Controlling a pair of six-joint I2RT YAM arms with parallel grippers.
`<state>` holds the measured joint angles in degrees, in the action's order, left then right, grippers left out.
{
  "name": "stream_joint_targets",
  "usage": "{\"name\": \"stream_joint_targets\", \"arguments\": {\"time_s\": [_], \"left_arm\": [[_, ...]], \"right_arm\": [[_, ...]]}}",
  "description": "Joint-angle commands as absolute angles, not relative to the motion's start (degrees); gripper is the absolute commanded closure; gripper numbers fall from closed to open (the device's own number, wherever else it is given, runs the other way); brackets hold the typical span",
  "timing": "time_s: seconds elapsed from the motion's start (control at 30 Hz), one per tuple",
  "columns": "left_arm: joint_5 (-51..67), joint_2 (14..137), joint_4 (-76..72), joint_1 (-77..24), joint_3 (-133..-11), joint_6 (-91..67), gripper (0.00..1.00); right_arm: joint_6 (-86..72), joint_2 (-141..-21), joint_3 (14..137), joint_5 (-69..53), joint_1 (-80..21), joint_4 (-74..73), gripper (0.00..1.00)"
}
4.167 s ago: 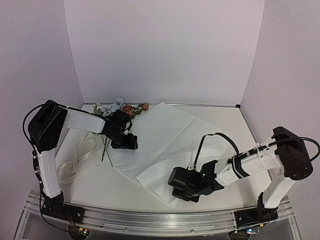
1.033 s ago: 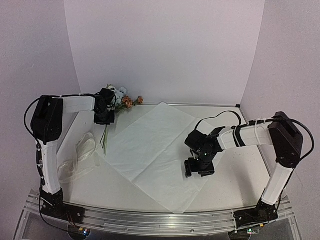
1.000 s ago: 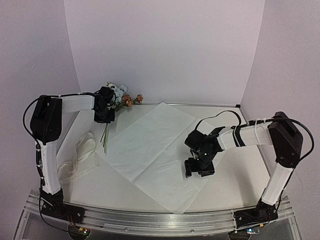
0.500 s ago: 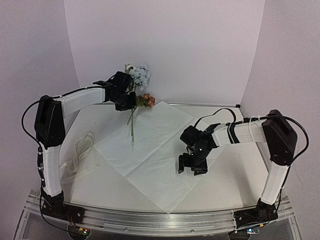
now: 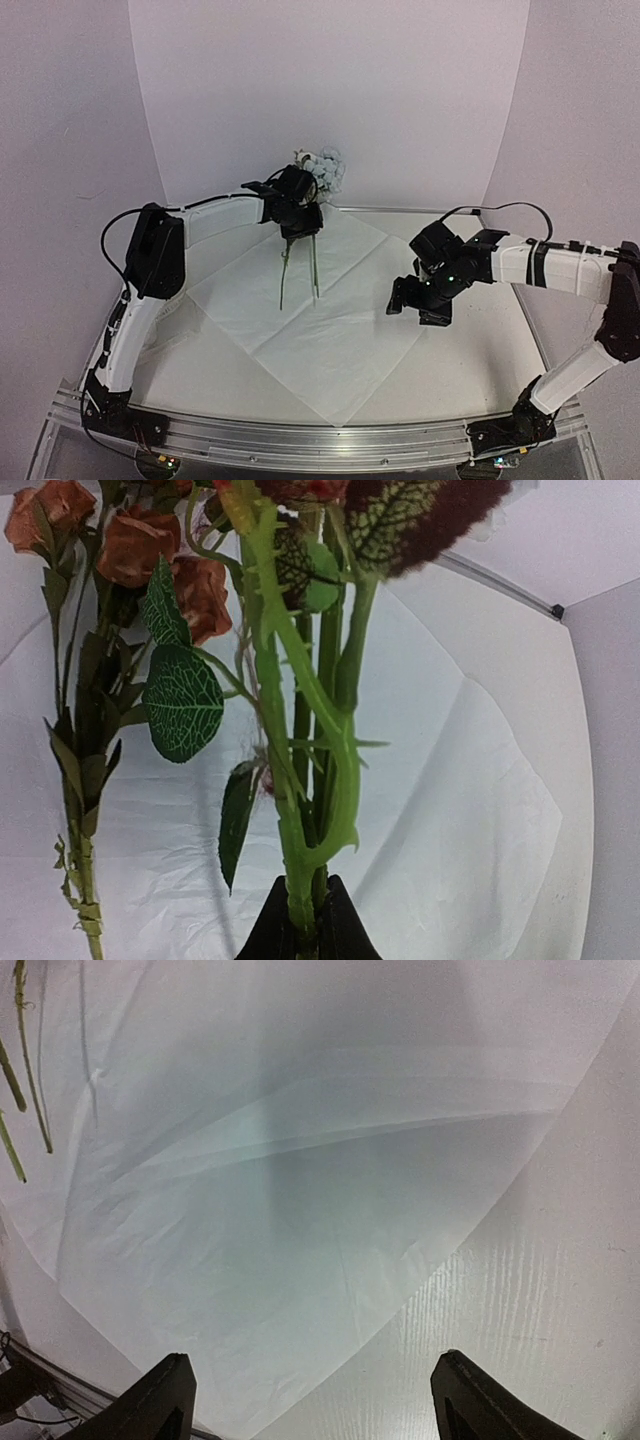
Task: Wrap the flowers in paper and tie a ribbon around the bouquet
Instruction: Place the fake flower on the flattened wrapping paper.
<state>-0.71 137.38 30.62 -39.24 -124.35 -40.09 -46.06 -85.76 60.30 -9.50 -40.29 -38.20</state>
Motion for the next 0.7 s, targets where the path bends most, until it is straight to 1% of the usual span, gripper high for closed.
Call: {"name": "stream_joint_targets", "arguments": {"time_s": [0.0,0.23,0.33,0.37,0.4,0.5,0.57,0.67], "left_arm": [[-0.18,141.12,29.19,-40.43,-131.34,-41.02,1.0],[3.42,147.08,28.56,-40.68,-134.77,-42.52,1.0],[3.94,147.99,28.48,-40.66,-134.65,-42.71,0.96],[4.31,148.27,28.45,-40.69,-134.6,-42.8,0.92],[4.79,148.37,28.31,-40.7,-134.58,-42.86,0.84],[5.9,147.89,27.95,-40.7,-134.59,-42.77,0.6],[5.96,146.35,27.92,-40.7,-134.3,-42.15,0.51],[5.81,142.77,27.47,-40.75,-132.5,-41.03,0.43]], "right_arm": [[-44.18,-85.36,57.94,-8.03,-39.53,-41.48,0.16],[-43.88,-87.44,57.14,-8.33,-38.73,-41.48,0.16],[-43.39,-89.26,57.63,-8.36,-38.49,-41.48,0.15],[-43.28,-89.95,57.79,-8.46,-38.36,-41.48,0.15],[-43.2,-90.54,57.92,-8.54,-38.2,-41.48,0.15],[-43.14,-91.72,58.09,-8.79,-37.77,-41.48,0.15],[-43.01,-92.03,58.02,-8.8,-37.68,-41.49,0.15],[-42.64,-92.31,58.01,-8.51,-37.5,-41.48,0.15]]}}
